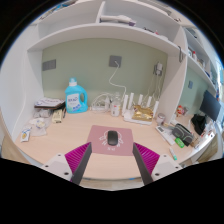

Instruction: Arrange mouse

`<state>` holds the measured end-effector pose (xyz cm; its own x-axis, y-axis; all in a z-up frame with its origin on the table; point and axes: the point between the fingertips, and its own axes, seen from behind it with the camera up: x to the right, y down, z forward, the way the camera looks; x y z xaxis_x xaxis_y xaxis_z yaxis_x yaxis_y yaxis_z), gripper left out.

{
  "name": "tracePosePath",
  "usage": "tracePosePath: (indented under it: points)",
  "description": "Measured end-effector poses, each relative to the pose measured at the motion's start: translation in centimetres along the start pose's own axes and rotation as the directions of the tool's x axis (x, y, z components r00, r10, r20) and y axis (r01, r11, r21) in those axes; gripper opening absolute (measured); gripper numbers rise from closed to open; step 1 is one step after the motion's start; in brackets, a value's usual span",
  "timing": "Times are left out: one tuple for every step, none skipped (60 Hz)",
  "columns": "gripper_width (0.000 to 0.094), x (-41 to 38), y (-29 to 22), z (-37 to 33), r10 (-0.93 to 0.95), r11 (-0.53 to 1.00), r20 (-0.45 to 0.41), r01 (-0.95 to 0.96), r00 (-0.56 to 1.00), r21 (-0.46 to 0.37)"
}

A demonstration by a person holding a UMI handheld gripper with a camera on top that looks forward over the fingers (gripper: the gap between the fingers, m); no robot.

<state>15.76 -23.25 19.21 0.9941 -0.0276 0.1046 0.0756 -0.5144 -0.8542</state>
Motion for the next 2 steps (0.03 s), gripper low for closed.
tracePosePath:
  points:
    - [0.085,-0.02,0.01,-0.15,0.0,1.0,0.001,0.0,1.0,0.001]
    - [0.085,-0.01,0.01,-0.28,0.001,1.0,0.002,-0.001,1.0,0.002]
